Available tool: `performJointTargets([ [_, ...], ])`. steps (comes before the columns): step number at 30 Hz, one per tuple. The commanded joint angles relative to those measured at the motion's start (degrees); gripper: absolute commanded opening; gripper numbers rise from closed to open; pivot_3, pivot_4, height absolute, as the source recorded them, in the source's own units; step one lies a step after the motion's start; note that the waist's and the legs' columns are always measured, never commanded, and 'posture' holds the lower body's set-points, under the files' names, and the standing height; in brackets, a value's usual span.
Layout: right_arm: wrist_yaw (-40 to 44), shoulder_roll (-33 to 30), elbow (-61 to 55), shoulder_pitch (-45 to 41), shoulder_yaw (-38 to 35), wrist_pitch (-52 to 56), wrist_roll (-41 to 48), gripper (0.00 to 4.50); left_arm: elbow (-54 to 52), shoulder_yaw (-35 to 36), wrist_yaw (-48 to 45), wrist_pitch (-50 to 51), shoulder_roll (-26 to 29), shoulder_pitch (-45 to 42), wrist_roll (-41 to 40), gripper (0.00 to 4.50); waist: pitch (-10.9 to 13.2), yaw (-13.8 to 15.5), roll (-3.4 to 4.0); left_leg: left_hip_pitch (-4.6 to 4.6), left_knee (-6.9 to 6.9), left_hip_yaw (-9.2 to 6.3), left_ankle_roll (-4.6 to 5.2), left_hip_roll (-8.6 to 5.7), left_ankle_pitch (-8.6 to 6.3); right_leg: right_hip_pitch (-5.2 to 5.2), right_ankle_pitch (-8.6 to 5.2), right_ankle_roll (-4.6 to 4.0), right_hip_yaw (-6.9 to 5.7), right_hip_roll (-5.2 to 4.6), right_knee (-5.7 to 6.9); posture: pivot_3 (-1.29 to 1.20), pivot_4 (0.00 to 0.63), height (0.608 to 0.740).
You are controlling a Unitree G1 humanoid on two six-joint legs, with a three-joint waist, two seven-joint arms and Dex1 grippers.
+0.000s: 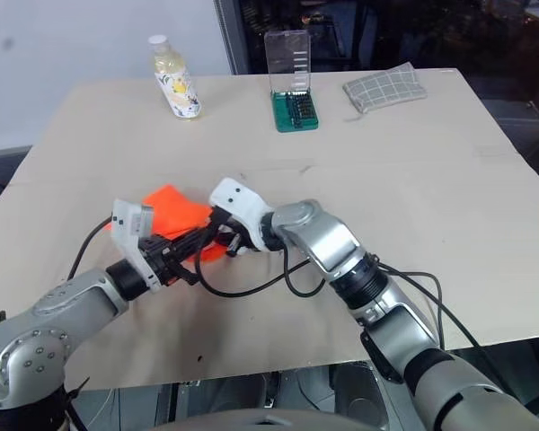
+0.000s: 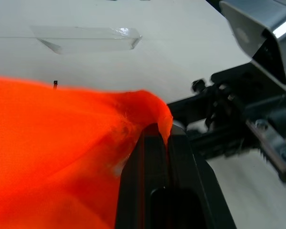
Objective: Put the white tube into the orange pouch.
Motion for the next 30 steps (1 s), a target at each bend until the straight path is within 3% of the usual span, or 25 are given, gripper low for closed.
performJointTargets([
  [1,0.77,0.36,1.38,-1.87,2.48,-6.93,-2.08,0.38,-1.18,0.38,-1.20,-1.64,1.14,1.03,-0.78,0.00,0.00,-0.14,0.00,0.01,0.00,0.02,0.00,-0.02,0.00,0.00,0.00,0.00,0.01,0.00,0.00,0.00,0.150,0.740],
  [15,-2.12,11.46,23.27,-7.37,-0.93,-25.11,-4.85,0.38,-2.70,4.51,-5.64,-5.54,4.32,8.99,-5.55,0.00,0.01,-1.35,0.02,0.09,-0.09,-0.01,-0.06,0.02,0.03,0.01,-0.01,-0.02,0.01,0.07,0.01,0.00,0.150,0.740],
  [16,-1.41,11.84,23.66,-7.08,-1.59,-25.54,-3.94,1.28,-2.58,4.73,-5.72,-5.89,4.67,9.40,-5.36,0.00,0.03,-1.34,0.05,0.10,-0.09,-0.02,-0.06,0.02,0.03,0.01,-0.01,-0.01,0.01,0.06,0.00,0.00,0.150,0.740],
  [21,2.07,9.73,19.90,-4.61,-3.08,-22.07,-0.34,3.44,-1.52,5.06,-4.98,-7.41,5.39,9.30,-5.13,0.00,0.07,-1.45,0.07,0.10,-0.11,-0.03,-0.06,0.03,0.03,0.01,-0.01,-0.02,0.01,0.08,0.02,0.00,0.150,0.740],
  [30,19.50,-6.77,-2.76,3.16,-1.66,-9.05,8.41,3.44,1.88,5.99,-4.07,-8.53,5.07,9.04,-5.57,0.00,0.07,-1.31,0.06,0.02,-0.15,-0.08,-0.04,0.05,0.02,0.02,-0.01,-0.02,-0.05,0.01,-0.11,0.00,0.150,0.740],
])
